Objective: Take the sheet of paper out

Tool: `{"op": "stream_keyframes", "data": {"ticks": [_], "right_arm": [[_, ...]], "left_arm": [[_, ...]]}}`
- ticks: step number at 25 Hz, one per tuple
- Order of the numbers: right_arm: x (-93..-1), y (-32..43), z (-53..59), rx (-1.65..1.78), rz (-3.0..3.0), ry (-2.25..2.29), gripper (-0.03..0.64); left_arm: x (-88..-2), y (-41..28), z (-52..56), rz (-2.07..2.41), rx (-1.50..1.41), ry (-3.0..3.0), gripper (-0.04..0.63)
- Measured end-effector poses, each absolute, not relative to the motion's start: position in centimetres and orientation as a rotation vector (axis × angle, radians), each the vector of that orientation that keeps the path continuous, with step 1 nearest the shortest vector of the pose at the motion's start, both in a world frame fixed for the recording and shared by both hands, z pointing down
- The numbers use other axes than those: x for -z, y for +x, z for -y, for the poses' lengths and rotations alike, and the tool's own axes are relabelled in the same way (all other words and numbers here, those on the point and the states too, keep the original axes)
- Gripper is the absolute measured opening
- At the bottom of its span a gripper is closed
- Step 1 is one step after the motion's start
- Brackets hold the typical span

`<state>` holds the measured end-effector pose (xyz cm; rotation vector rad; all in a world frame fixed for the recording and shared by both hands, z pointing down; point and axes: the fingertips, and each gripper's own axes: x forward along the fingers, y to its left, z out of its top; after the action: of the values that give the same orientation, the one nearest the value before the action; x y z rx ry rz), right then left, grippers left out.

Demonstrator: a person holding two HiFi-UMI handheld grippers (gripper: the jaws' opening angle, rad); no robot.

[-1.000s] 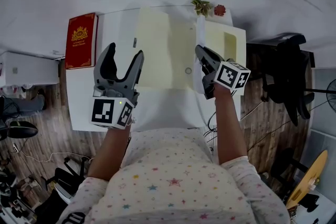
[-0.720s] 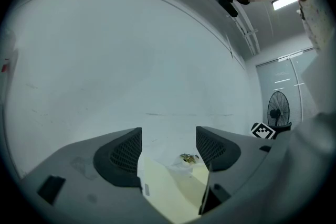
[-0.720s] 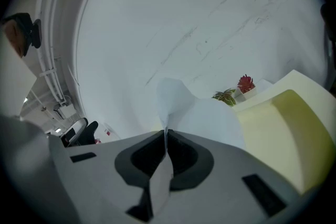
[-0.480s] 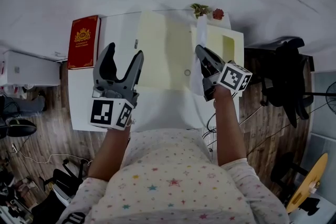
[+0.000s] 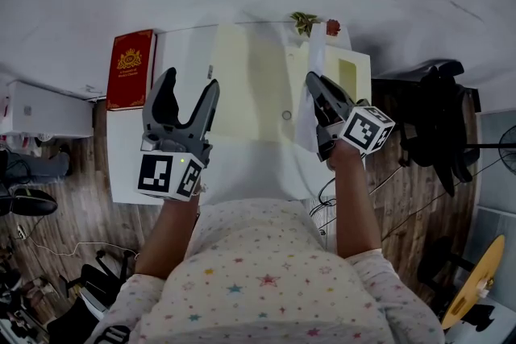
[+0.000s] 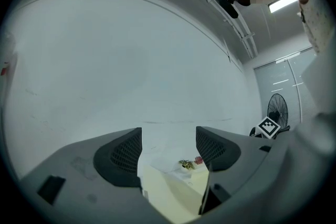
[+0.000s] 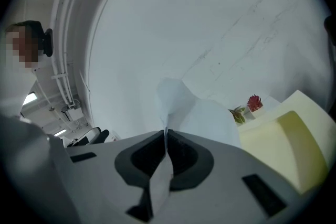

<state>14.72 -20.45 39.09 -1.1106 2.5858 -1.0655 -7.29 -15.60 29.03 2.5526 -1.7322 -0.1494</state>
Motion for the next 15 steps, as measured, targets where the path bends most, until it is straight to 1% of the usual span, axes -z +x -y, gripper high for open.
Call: {"op": "stream_keyframes", "data": {"ticks": [15], "right_arm": [[-33.9, 14.6, 20.1, 0.761, -2.661, -1.246, 0.014]], "left_arm": [[-27.9, -8.5, 15.9, 1.724, 0.184, 2.57, 0.298]]}}
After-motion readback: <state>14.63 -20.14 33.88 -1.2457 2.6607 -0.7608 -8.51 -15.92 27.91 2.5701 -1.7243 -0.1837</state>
